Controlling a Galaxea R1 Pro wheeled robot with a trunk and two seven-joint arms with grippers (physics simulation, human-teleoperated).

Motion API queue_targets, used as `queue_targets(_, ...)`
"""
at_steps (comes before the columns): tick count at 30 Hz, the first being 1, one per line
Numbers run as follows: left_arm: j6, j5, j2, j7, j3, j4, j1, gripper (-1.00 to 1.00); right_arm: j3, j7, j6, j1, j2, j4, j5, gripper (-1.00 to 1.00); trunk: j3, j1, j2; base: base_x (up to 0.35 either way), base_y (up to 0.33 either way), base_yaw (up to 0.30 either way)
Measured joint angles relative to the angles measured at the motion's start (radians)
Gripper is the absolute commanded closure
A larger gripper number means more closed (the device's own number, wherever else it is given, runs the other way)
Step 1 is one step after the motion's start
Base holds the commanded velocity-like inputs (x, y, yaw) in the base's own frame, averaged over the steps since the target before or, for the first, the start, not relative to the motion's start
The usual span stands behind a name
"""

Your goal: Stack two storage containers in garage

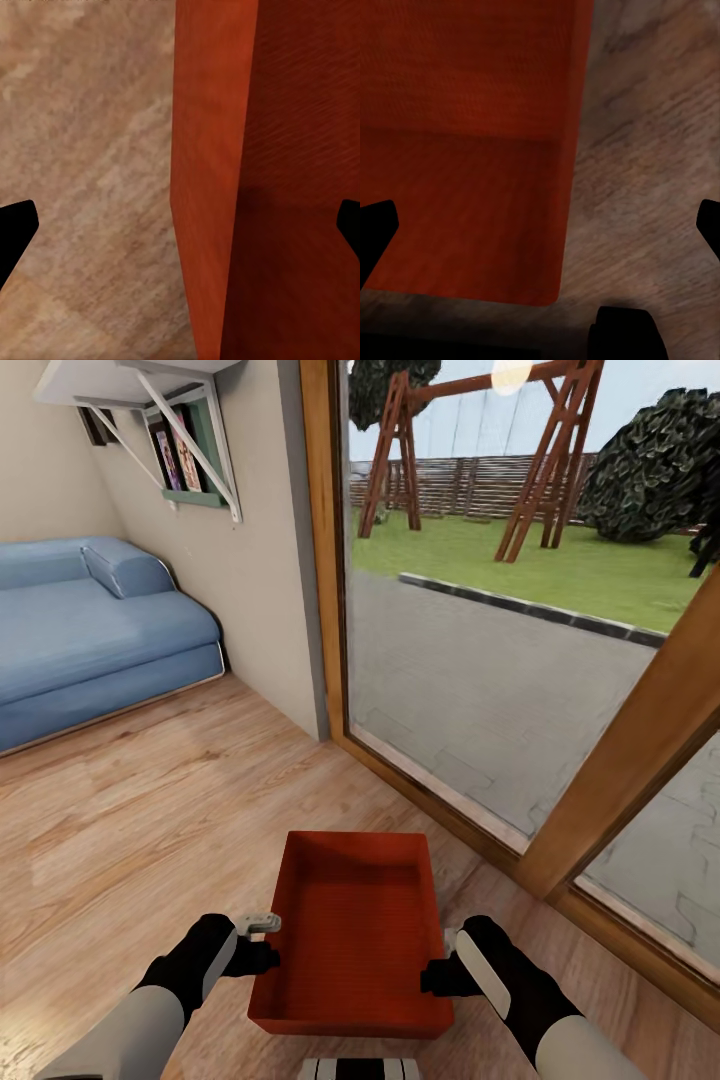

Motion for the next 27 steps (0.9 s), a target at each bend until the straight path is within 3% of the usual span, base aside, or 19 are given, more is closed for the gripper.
queue_targets(7,0.0,0.0,0.0,0.0,0.0,0.0,0.0,-1.0,0.0,0.0,0.0,0.0,0.0,0.0,0.0,-1.0,-0.011,0.001,-0.001,0.0,0.0,0.0)
queue_targets(27,0.0,0.0,0.0,0.0,-0.001,0.001,0.0,-1.0,0.0,0.0,0.0,0.0,0.0,0.0,0.0,-1.0,-0.012,0.001,-0.001,0.0,0.0,0.0)
